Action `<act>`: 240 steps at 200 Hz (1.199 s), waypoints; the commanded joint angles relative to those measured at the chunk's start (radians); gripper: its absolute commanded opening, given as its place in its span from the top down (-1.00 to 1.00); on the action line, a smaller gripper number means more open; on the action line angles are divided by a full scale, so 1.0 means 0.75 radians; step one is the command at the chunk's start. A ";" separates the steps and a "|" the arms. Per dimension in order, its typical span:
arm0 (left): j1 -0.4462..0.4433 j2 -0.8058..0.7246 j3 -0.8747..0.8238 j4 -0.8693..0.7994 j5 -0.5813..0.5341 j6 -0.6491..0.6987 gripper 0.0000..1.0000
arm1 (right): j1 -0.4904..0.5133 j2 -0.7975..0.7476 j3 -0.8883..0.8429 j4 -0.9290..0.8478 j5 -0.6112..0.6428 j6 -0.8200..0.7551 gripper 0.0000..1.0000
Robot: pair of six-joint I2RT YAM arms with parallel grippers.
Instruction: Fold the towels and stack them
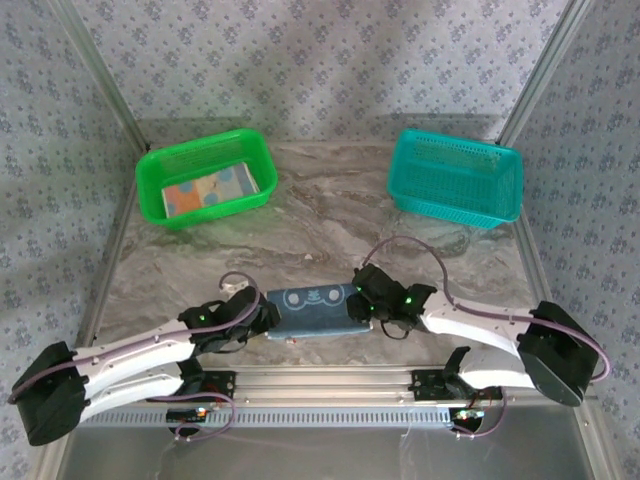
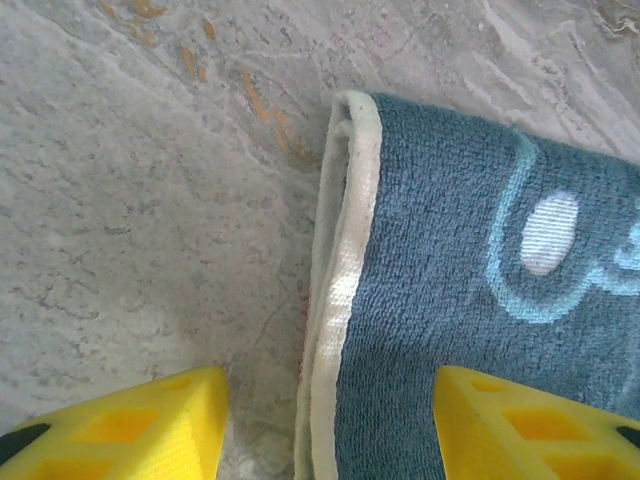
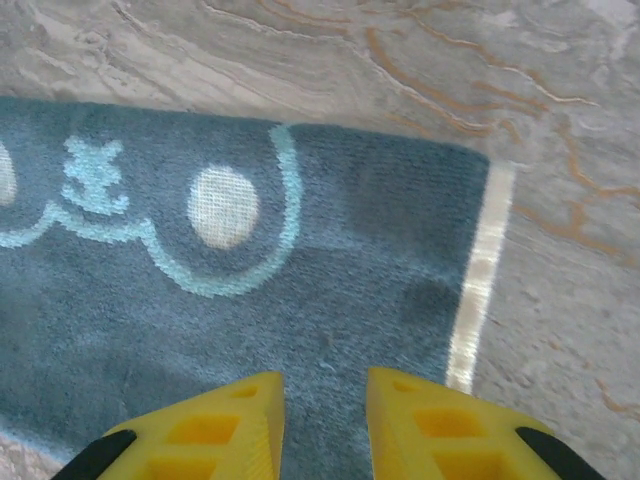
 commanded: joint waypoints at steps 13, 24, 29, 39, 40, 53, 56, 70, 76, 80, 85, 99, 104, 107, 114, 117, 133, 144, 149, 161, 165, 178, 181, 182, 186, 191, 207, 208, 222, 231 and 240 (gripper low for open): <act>0.010 0.047 0.016 0.110 -0.016 0.007 -0.08 | 0.009 0.054 0.003 0.073 0.005 -0.012 0.45; 0.010 0.061 0.016 0.129 -0.012 0.008 -0.06 | 0.009 0.065 -0.012 0.094 0.005 -0.011 0.46; 0.010 0.067 0.017 0.140 -0.008 0.009 -0.03 | 0.009 0.070 -0.017 0.098 0.007 -0.011 0.47; 0.010 0.081 0.016 0.157 0.002 0.010 -0.01 | 0.009 0.082 -0.026 0.110 0.009 -0.009 0.47; 0.010 0.082 0.017 0.158 0.002 0.007 -0.01 | 0.009 0.083 -0.027 0.111 0.008 -0.008 0.47; 0.008 0.098 0.018 0.167 0.010 0.002 0.00 | 0.010 0.096 -0.036 0.124 0.009 -0.008 0.48; 0.008 0.101 0.018 0.170 0.013 0.001 0.00 | 0.009 0.098 -0.038 0.127 0.009 -0.008 0.48; 0.006 0.118 0.018 0.182 0.022 -0.005 0.00 | 0.007 0.109 -0.045 0.136 0.009 -0.008 0.48; 0.002 0.126 0.018 0.190 0.025 -0.007 0.00 | 0.007 0.114 -0.045 0.140 0.009 -0.008 0.48; 0.000 0.130 0.018 0.195 0.028 -0.010 0.00 | 0.008 0.117 -0.047 0.140 0.007 -0.009 0.48; -0.003 0.137 0.018 0.201 0.030 -0.012 0.00 | 0.007 0.118 -0.047 0.142 0.007 -0.008 0.48; -0.014 0.160 0.018 0.210 0.028 -0.020 0.00 | 0.008 0.123 -0.051 0.147 0.006 -0.008 0.48; -0.017 0.172 0.020 0.206 0.026 -0.025 0.00 | 0.008 0.123 -0.051 0.149 0.007 -0.007 0.49; -0.018 0.178 0.020 0.201 0.025 -0.029 0.00 | 0.006 0.124 -0.053 0.149 0.006 -0.008 0.49; -0.022 0.200 0.025 0.183 0.017 -0.040 0.00 | 0.006 0.124 -0.053 0.151 0.007 -0.009 0.48; -0.024 0.210 0.026 0.176 0.010 -0.043 0.00 | 0.006 0.124 -0.055 0.152 0.007 -0.008 0.49; -0.035 0.279 0.034 0.145 -0.023 -0.059 0.00 | 0.005 0.114 -0.060 0.150 0.010 -0.008 0.48; -0.035 0.343 0.041 0.124 -0.043 -0.065 0.02 | 0.004 0.101 -0.059 0.145 0.011 -0.008 0.48; -0.035 0.374 0.050 0.113 -0.050 -0.066 0.05 | 0.002 0.093 -0.059 0.143 0.015 -0.008 0.48; -0.041 0.448 0.069 0.110 -0.053 -0.054 0.13 | 0.000 0.060 -0.059 0.124 0.018 -0.012 0.42; -0.043 0.472 0.076 0.109 -0.055 -0.052 0.16 | -0.002 0.053 -0.060 0.117 0.023 -0.012 0.40; -0.049 0.548 0.100 0.114 -0.055 -0.038 0.34 | -0.010 0.001 -0.062 0.078 0.027 -0.010 0.30; -0.049 0.564 0.105 0.114 -0.056 -0.035 0.38 | -0.012 -0.017 -0.062 0.070 0.032 -0.010 0.26; -0.048 0.568 0.107 0.114 -0.056 -0.033 0.39 | -0.012 -0.021 -0.063 0.067 0.033 -0.010 0.25; -0.049 0.587 0.115 0.112 -0.057 -0.029 0.42 | -0.016 -0.044 -0.066 0.054 0.042 -0.010 0.19; -0.049 0.609 0.125 0.103 -0.061 -0.024 0.49 | -0.018 -0.075 -0.068 0.038 0.047 -0.010 0.14; -0.049 0.654 0.153 0.087 -0.068 -0.008 0.79 | -0.033 -0.196 -0.078 -0.022 0.068 -0.012 -0.06; -0.049 0.655 0.154 0.087 -0.069 -0.007 0.80 | -0.034 -0.207 -0.079 -0.026 0.070 -0.012 -0.08; -0.049 0.658 0.187 0.034 -0.090 0.003 0.98 | -0.055 -0.328 -0.094 -0.070 0.099 -0.020 -0.27; -0.048 0.645 0.219 -0.024 -0.110 0.017 1.00 | -0.072 -0.408 -0.104 -0.095 0.107 -0.028 -0.37; -0.045 0.623 0.257 -0.097 -0.127 0.037 1.00 | -0.092 -0.489 -0.116 -0.117 0.112 -0.043 -0.50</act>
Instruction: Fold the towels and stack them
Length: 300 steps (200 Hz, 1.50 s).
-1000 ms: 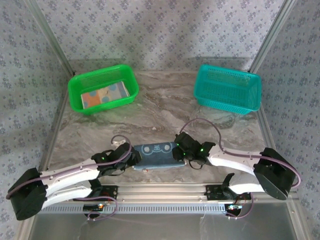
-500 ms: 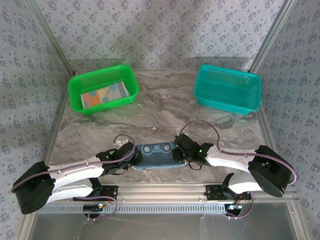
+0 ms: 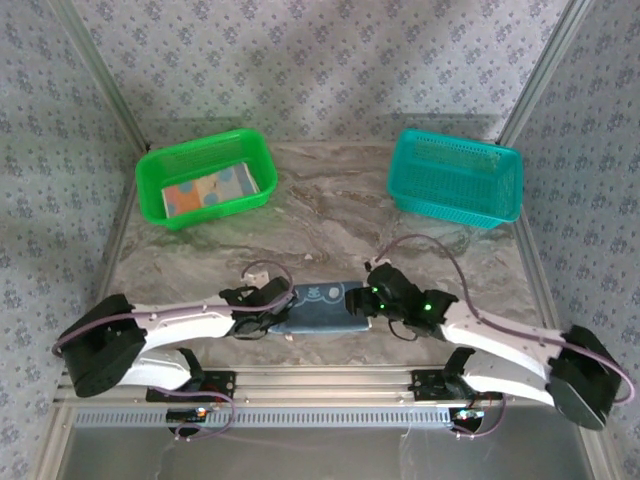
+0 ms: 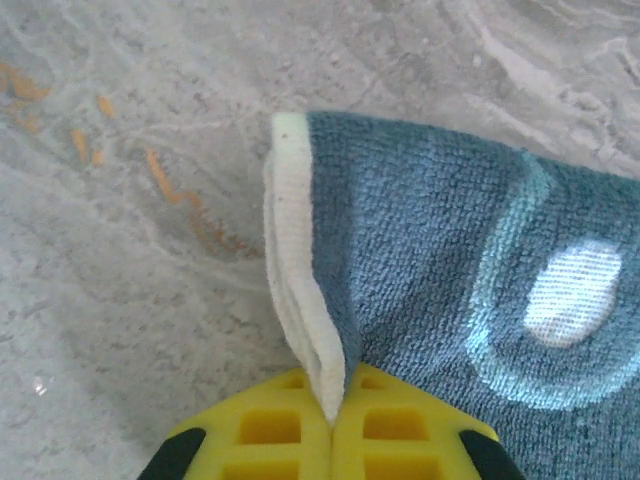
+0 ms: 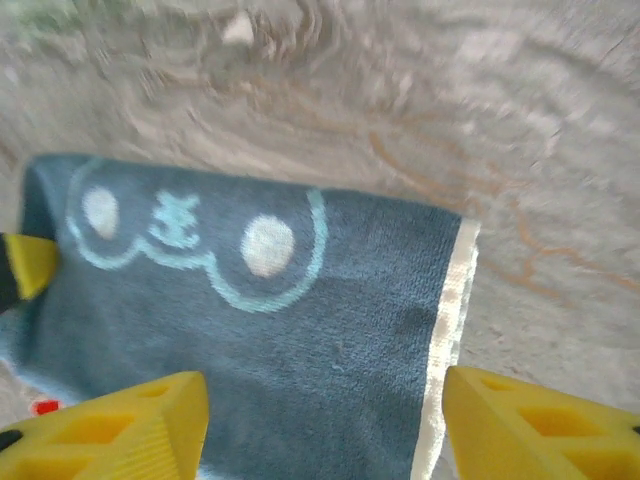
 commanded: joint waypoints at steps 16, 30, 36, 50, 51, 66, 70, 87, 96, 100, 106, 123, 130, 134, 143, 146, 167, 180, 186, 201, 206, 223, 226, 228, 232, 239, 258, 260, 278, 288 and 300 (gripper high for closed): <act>0.019 0.011 0.089 -0.282 -0.009 0.076 1.00 | -0.083 -0.276 -0.044 -0.171 0.070 -0.033 -0.84; 0.031 -0.042 0.189 -0.437 -0.048 0.104 1.00 | -0.125 -0.349 -0.041 -0.207 0.045 -0.081 -1.00; 0.039 -0.062 0.230 -0.500 -0.064 0.116 1.00 | -0.145 -0.371 -0.040 -0.219 0.037 -0.090 -1.00; 0.063 -0.107 0.344 -0.657 -0.086 0.153 1.00 | -0.187 -0.413 -0.042 -0.239 0.018 -0.104 -1.00; 0.064 -0.109 0.348 -0.665 -0.086 0.157 1.00 | -0.187 -0.416 -0.040 -0.241 0.017 -0.104 -1.00; 0.094 -0.152 0.472 -0.792 -0.116 0.207 1.00 | -0.215 -0.453 -0.051 -0.243 0.003 -0.111 -1.00; 0.105 -0.162 0.506 -0.821 -0.119 0.220 1.00 | -0.222 -0.463 -0.055 -0.243 0.001 -0.111 -1.00; 0.163 -0.191 0.657 -0.929 -0.107 0.293 1.00 | -0.245 -0.492 -0.063 -0.249 -0.019 -0.114 -1.00; 0.189 -0.196 0.741 -0.987 -0.111 0.332 1.00 | -0.254 -0.503 -0.064 -0.256 -0.020 -0.112 -1.00; 0.202 -0.196 0.783 -1.013 -0.115 0.351 1.00 | -0.256 -0.507 -0.064 -0.256 -0.023 -0.113 -1.00; 0.219 -0.195 0.846 -1.046 -0.119 0.379 1.00 | -0.263 -0.511 -0.065 -0.260 -0.027 -0.114 -1.00; 0.283 -0.188 0.996 -1.113 -0.122 0.468 1.00 | -0.273 -0.524 -0.064 -0.262 -0.036 -0.116 -1.00; 0.315 -0.179 1.066 -1.140 -0.116 0.505 1.00 | -0.276 -0.528 -0.064 -0.261 -0.040 -0.113 -1.00; 0.340 -0.170 1.100 -1.156 -0.110 0.528 1.00 | -0.276 -0.530 -0.064 -0.262 -0.044 -0.112 -1.00; 0.394 -0.150 1.181 -1.188 -0.092 0.577 1.00 | -0.279 -0.532 -0.064 -0.262 -0.046 -0.109 -1.00; 0.410 -0.143 1.204 -1.196 -0.085 0.596 1.00 | -0.278 -0.532 -0.064 -0.262 -0.048 -0.106 -1.00; 0.517 -0.097 1.371 -1.227 -0.056 0.702 1.00 | -0.281 -0.533 -0.062 -0.257 -0.061 -0.101 -1.00; 0.586 -0.060 1.482 -1.244 -0.039 0.762 1.00 | -0.281 -0.532 -0.065 -0.242 -0.063 -0.095 -1.00; 0.609 -0.039 1.529 -1.255 -0.034 0.791 1.00 | -0.283 -0.530 -0.069 -0.237 -0.066 -0.090 -1.00; 0.682 0.017 1.668 -1.262 -0.015 0.860 1.00 | -0.282 -0.523 -0.063 -0.243 -0.069 -0.085 -1.00; 0.706 0.034 1.713 -1.265 -0.010 0.880 1.00 | -0.283 -0.519 -0.060 -0.248 -0.071 -0.083 -1.00; 0.800 0.098 1.840 -1.256 0.030 0.931 1.00 | -0.284 -0.510 -0.050 -0.242 -0.057 -0.084 -1.00; 0.818 0.108 1.861 -1.253 0.039 0.937 1.00 | -0.285 -0.510 -0.048 -0.241 -0.040 -0.082 -1.00; 0.827 0.115 1.874 -1.251 0.044 0.943 1.00 | -0.285 -0.510 -0.046 -0.243 -0.033 -0.081 -1.00; 0.848 0.131 1.892 -1.245 0.056 0.953 1.00 | -0.285 -0.510 -0.047 -0.249 -0.026 -0.074 -1.00; 0.885 0.157 1.946 -1.234 0.077 0.967 1.00 | -0.285 -0.508 -0.043 -0.266 -0.022 -0.060 -1.00; 0.988 0.232 2.042 -1.199 0.154 0.991 1.00 | -0.290 -0.498 -0.021 -0.320 -0.044 -0.056 -1.00; 0.997 0.239 2.050 -1.195 0.161 0.992 1.00 | -0.290 -0.498 -0.020 -0.322 -0.046 -0.055 -1.00; 1.047 0.315 2.144 -1.157 0.210 1.019 1.00 | -0.294 -0.495 -0.016 -0.330 -0.049 -0.055 -1.00; 1.059 0.372 2.216 -1.158 0.212 1.044 1.00 | -0.293 -0.496 -0.018 -0.336 -0.047 -0.028 -1.00; 1.072 0.454 2.330 -1.186 0.210 1.072 1.00 | -0.295 -0.489 -0.020 -0.346 -0.044 -0.021 -1.00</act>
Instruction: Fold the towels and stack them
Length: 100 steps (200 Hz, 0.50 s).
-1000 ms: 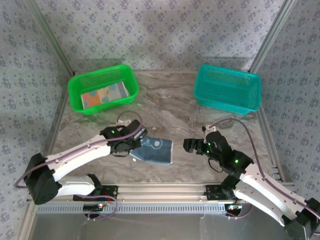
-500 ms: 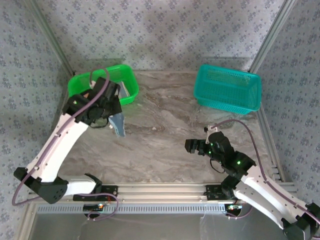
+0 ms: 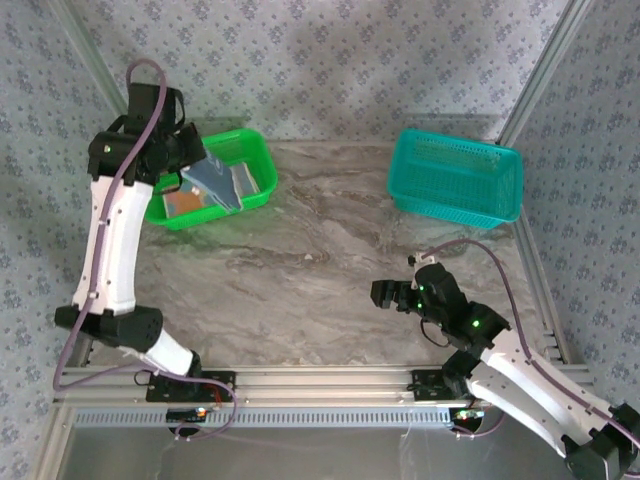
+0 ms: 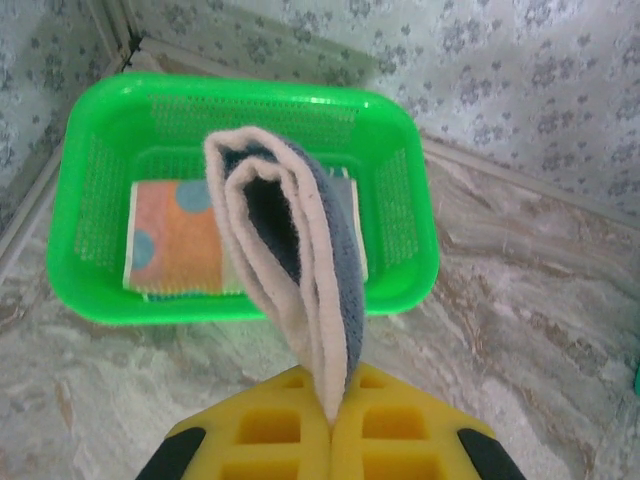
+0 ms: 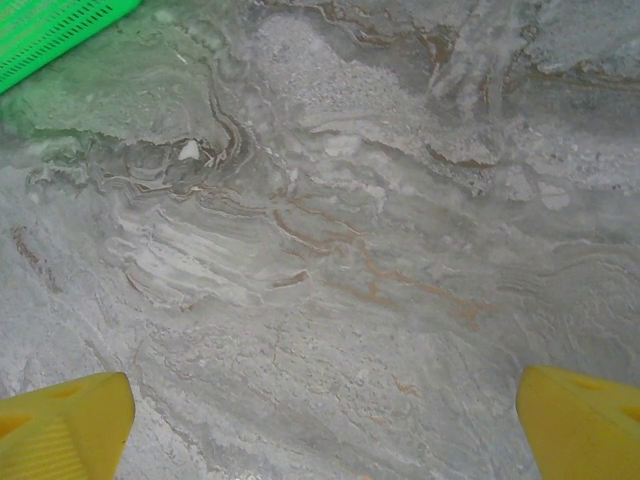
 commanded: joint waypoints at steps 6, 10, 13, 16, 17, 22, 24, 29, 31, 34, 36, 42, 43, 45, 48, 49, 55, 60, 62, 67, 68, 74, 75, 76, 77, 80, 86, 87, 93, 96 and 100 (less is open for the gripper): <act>0.028 0.150 0.225 0.002 0.059 0.102 1.00 | -0.011 0.010 0.039 -0.060 0.009 0.042 -1.00; 0.034 0.176 0.255 -0.004 0.060 0.108 1.00 | -0.011 0.014 0.041 -0.065 0.009 0.043 -1.00; 0.039 0.194 0.278 -0.007 0.062 0.111 1.00 | -0.014 0.019 0.044 -0.069 0.009 0.044 -1.00; 0.042 0.212 0.298 -0.009 0.063 0.117 1.00 | -0.015 0.023 0.043 -0.073 0.010 0.045 -1.00; 0.044 0.218 0.304 -0.008 0.063 0.119 1.00 | -0.015 0.025 0.045 -0.075 0.009 0.044 -1.00; 0.051 0.249 0.338 -0.010 0.064 0.129 1.00 | -0.020 0.032 0.048 -0.081 0.007 0.047 -1.00; 0.053 0.261 0.353 -0.012 0.064 0.133 1.00 | -0.022 0.035 0.050 -0.083 0.007 0.046 -1.00; 0.059 0.293 0.389 -0.016 0.056 0.142 1.00 | -0.025 0.044 0.053 -0.089 0.000 0.048 -1.00; 0.061 0.304 0.405 -0.021 0.052 0.144 1.00 | -0.027 0.048 0.054 -0.090 -0.001 0.048 -1.00; 0.065 0.326 0.428 -0.027 0.047 0.146 1.00 | -0.029 0.052 0.058 -0.092 -0.002 0.048 -1.00; 0.069 0.340 0.438 -0.031 0.046 0.147 1.00 | -0.031 0.056 0.061 -0.094 -0.004 0.048 -1.00; 0.077 0.381 0.492 -0.041 0.050 0.151 1.00 | -0.037 0.064 0.066 -0.101 -0.009 0.050 -1.00; 0.079 0.388 0.500 -0.042 0.050 0.151 1.00 | -0.038 0.066 0.067 -0.102 -0.010 0.051 -1.00; 0.081 0.402 0.515 -0.044 0.053 0.156 1.00 | -0.038 0.069 0.070 -0.103 -0.010 0.050 -1.00; 0.085 0.422 0.539 -0.047 0.054 0.161 1.00 | -0.040 0.073 0.074 -0.108 -0.010 0.049 -1.00; 0.086 0.428 0.545 -0.048 0.054 0.163 1.00 | -0.040 0.074 0.076 -0.109 -0.009 0.051 -1.00; 0.092 0.469 0.584 -0.054 0.052 0.166 1.00 | -0.042 0.080 0.084 -0.119 -0.003 0.052 -1.00; 0.095 0.497 0.615 -0.057 0.053 0.168 1.00 | -0.043 0.082 0.092 -0.127 0.002 0.052 -1.00; 0.095 0.509 0.630 -0.057 0.054 0.168 1.00 | -0.045 0.082 0.095 -0.130 0.003 0.050 -1.00; 0.095 0.541 0.657 -0.053 0.067 0.174 1.00 | -0.046 0.083 0.102 -0.136 0.010 0.050 -1.00; 0.095 0.546 0.661 -0.052 0.068 0.175 1.00 | -0.046 0.083 0.103 -0.138 0.011 0.050 -1.00; 0.095 0.578 0.684 -0.046 0.090 0.177 1.00 | -0.049 0.081 0.110 -0.146 0.019 0.052 -1.00; 0.095 0.583 0.688 -0.046 0.093 0.177 1.00 | -0.048 0.081 0.112 -0.147 0.019 0.052 -1.00; 0.095 0.588 0.690 -0.044 0.096 0.177 1.00 | -0.049 0.081 0.113 -0.148 0.020 0.052 -1.00; 0.094 0.593 0.694 -0.044 0.100 0.177 1.00 | -0.049 0.080 0.115 -0.149 0.022 0.052 -1.00; 0.095 0.608 0.705 -0.041 0.109 0.175 1.00 | -0.051 0.080 0.118 -0.153 0.024 0.049 -1.00; 0.095 0.632 0.725 -0.034 0.133 0.172 1.00 | -0.055 0.080 0.125 -0.159 0.028 0.050 -1.00; 0.095 0.638 0.729 -0.032 0.138 0.172 1.00 | -0.055 0.080 0.125 -0.160 0.028 0.051 -1.00; 0.094 0.663 0.742 -0.022 0.161 0.169 1.00 | -0.056 0.080 0.130 -0.163 0.031 0.052 -1.00; 0.095 0.675 0.748 -0.018 0.168 0.165 1.00 | -0.058 0.080 0.132 -0.165 0.031 0.051 -1.00; 0.094 0.689 0.756 -0.012 0.176 0.158 1.00 | -0.061 0.080 0.133 -0.168 0.032 0.052 -1.00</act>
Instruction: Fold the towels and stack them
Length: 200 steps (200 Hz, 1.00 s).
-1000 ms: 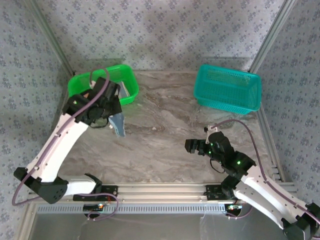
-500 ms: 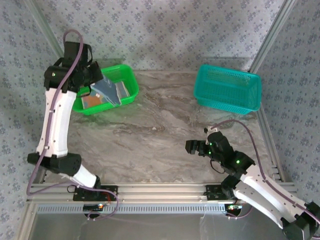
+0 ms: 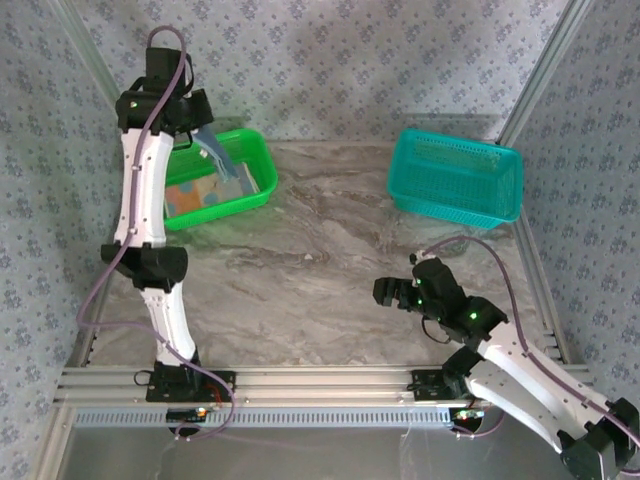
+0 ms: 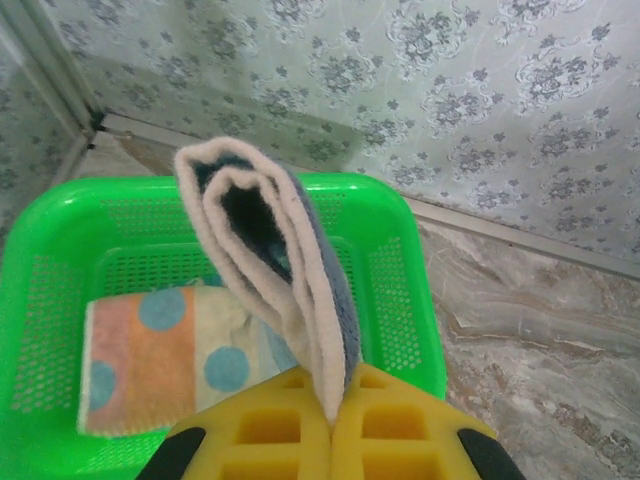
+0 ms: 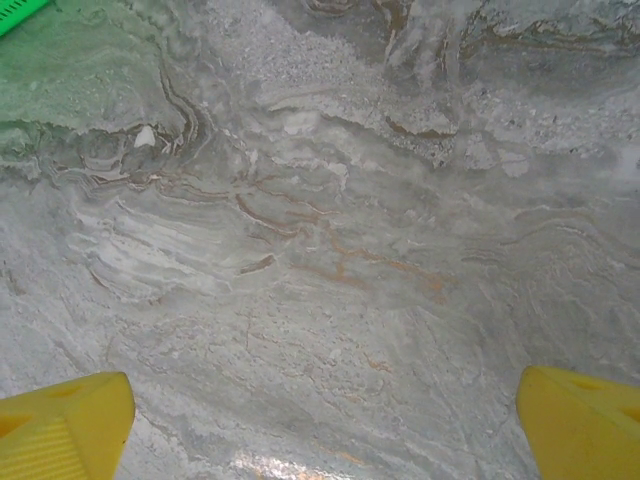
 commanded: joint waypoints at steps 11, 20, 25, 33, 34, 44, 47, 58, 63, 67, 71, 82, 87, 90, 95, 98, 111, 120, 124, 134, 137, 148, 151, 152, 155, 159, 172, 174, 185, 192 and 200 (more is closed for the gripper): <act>-0.001 0.102 0.102 0.028 0.128 0.003 1.00 | -0.019 -0.007 0.063 -0.071 0.036 0.025 -1.00; -0.001 0.123 0.110 0.054 0.169 -0.011 1.00 | -0.022 -0.008 0.068 -0.083 0.041 0.029 -1.00; -0.001 0.131 0.110 0.071 0.190 -0.021 1.00 | -0.023 -0.009 0.069 -0.090 0.043 0.031 -1.00; -0.004 0.146 0.110 0.099 0.220 -0.036 1.00 | -0.024 -0.013 0.072 -0.098 0.048 0.032 -1.00; -0.005 0.148 0.110 0.102 0.224 -0.039 1.00 | -0.025 -0.013 0.072 -0.098 0.048 0.031 -1.00; -0.010 0.164 0.110 0.141 0.264 -0.055 1.00 | -0.028 -0.017 0.072 -0.105 0.048 0.033 -1.00; -0.012 0.168 0.110 0.151 0.275 -0.060 1.00 | -0.029 -0.019 0.071 -0.105 0.050 0.035 -1.00; -0.021 0.187 0.122 0.179 0.295 -0.079 1.00 | -0.028 -0.025 0.068 -0.105 0.052 0.041 -1.00; -0.025 0.199 0.127 0.189 0.300 -0.086 1.00 | -0.028 -0.029 0.064 -0.104 0.051 0.046 -1.00; -0.028 0.207 0.134 0.194 0.308 -0.093 1.00 | -0.029 -0.033 0.061 -0.105 0.054 0.049 -1.00; -0.029 0.217 0.143 0.197 0.314 -0.101 1.00 | -0.030 -0.037 0.058 -0.105 0.054 0.051 -1.00; -0.033 0.243 0.167 0.205 0.336 -0.120 1.00 | -0.031 -0.051 0.051 -0.141 0.057 0.061 -1.00; -0.037 0.253 0.174 0.211 0.344 -0.124 1.00 | -0.030 -0.057 0.048 -0.142 0.060 0.064 -1.00; -0.036 0.258 0.177 0.215 0.348 -0.125 1.00 | -0.030 -0.061 0.045 -0.143 0.062 0.066 -1.00; -0.036 0.267 0.179 0.222 0.354 -0.127 1.00 | -0.032 -0.067 0.043 -0.144 0.064 0.066 -1.00; -0.036 0.273 0.180 0.227 0.355 -0.127 1.00 | -0.032 -0.068 0.042 -0.145 0.066 0.068 -1.00; -0.034 0.289 0.182 0.248 0.369 -0.127 1.00 | -0.033 -0.076 0.038 -0.152 0.072 0.072 -1.00; -0.034 0.300 0.184 0.260 0.391 -0.133 1.00 | -0.033 -0.078 0.035 -0.152 0.071 0.076 -1.00; -0.035 0.303 0.184 0.267 0.403 -0.136 1.00 | -0.034 -0.078 0.033 -0.152 0.072 0.078 -1.00; -0.037 0.311 0.187 0.271 0.417 -0.143 1.00 | -0.034 -0.078 0.025 -0.150 0.071 0.086 -1.00; -0.039 0.312 0.189 0.271 0.419 -0.143 1.00 | -0.035 -0.078 0.024 -0.148 0.068 0.086 -0.99; -0.040 0.313 0.190 0.263 0.412 -0.137 1.00 | -0.034 -0.078 0.017 -0.142 0.066 0.093 -1.00; -0.040 0.312 0.190 0.259 0.407 -0.135 1.00 | -0.034 -0.078 0.015 -0.139 0.063 0.093 -1.00; -0.039 0.313 0.190 0.256 0.407 -0.134 1.00 | -0.034 -0.078 0.015 -0.138 0.062 0.094 -1.00; -0.038 0.314 0.190 0.253 0.402 -0.132 1.00 | -0.034 -0.077 0.014 -0.137 0.060 0.095 -1.00; -0.036 0.313 0.190 0.246 0.398 -0.128 1.00 | -0.034 -0.076 0.011 -0.136 0.059 0.095 -1.00; -0.025 0.314 0.190 0.219 0.394 -0.114 1.00 | -0.036 -0.073 0.010 -0.133 0.057 0.095 -1.00; -0.021 0.314 0.190 0.215 0.392 -0.111 1.00 | -0.036 -0.072 0.010 -0.133 0.059 0.095 -1.00; -0.006 0.313 0.188 0.188 0.394 -0.105 1.00 | -0.037 -0.069 0.010 -0.130 0.059 0.095 -1.00; 0.002 0.312 0.188 0.167 0.397 -0.097 1.00 | -0.036 -0.066 0.011 -0.129 0.057 0.095 -1.00; 0.012 0.309 0.188 0.149 0.394 -0.086 1.00 | -0.036 -0.064 0.008 -0.126 0.058 0.096 -1.00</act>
